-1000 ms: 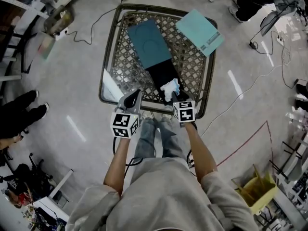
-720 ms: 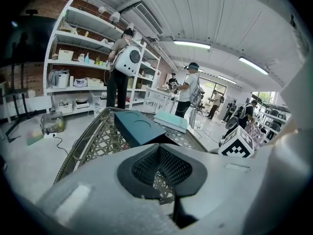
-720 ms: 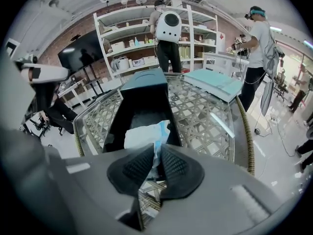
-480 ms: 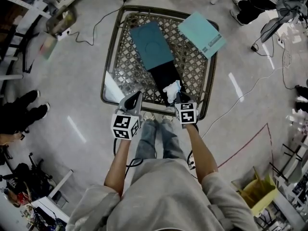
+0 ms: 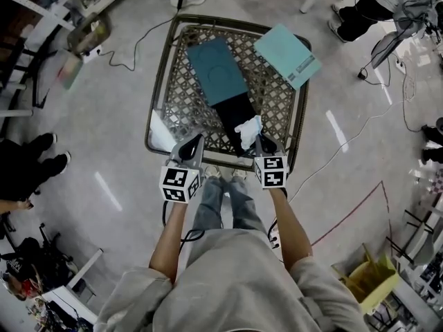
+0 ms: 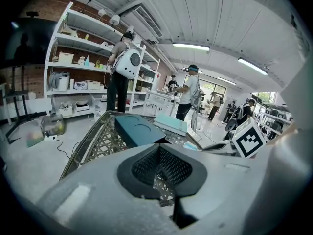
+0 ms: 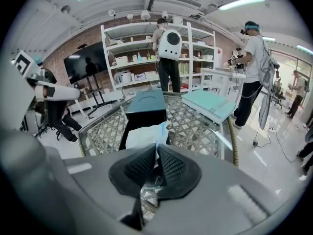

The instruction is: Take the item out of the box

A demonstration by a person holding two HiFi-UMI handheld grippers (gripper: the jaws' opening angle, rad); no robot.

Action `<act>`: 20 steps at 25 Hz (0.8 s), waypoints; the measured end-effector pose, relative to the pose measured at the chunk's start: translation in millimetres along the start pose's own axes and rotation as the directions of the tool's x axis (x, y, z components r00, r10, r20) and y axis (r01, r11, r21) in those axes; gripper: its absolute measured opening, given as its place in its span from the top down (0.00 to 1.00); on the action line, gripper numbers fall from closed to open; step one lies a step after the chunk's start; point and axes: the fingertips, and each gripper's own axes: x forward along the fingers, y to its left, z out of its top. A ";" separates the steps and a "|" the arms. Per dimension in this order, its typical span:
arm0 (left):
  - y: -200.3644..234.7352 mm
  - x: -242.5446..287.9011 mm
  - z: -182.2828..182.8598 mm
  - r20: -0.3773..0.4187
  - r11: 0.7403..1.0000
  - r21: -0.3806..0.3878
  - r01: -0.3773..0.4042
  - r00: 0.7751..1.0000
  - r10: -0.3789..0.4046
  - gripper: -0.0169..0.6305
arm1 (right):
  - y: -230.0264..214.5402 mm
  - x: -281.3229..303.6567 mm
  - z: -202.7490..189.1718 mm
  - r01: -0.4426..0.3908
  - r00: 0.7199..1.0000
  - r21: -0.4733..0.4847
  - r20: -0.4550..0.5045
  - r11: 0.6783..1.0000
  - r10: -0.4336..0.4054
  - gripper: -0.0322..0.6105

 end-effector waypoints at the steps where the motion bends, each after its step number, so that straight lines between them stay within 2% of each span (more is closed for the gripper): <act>1: 0.0 -0.1 1.3 0.002 1.000 0.001 -0.001 1.000 0.001 0.97 | -1.5 -5.1 5.6 0.006 1.000 0.001 0.018 1.000 -0.006 0.93; 11: -4.1 -3.5 24.2 0.042 1.000 0.016 -0.001 0.999 0.001 0.97 | -12.1 -50.2 54.2 0.045 0.985 -0.001 0.168 0.999 -0.044 0.93; 20: -10.8 -12.1 66.4 0.113 0.999 0.051 -0.012 0.994 0.006 0.97 | -21.1 -76.5 99.2 0.065 0.961 0.000 0.269 0.998 -0.063 0.93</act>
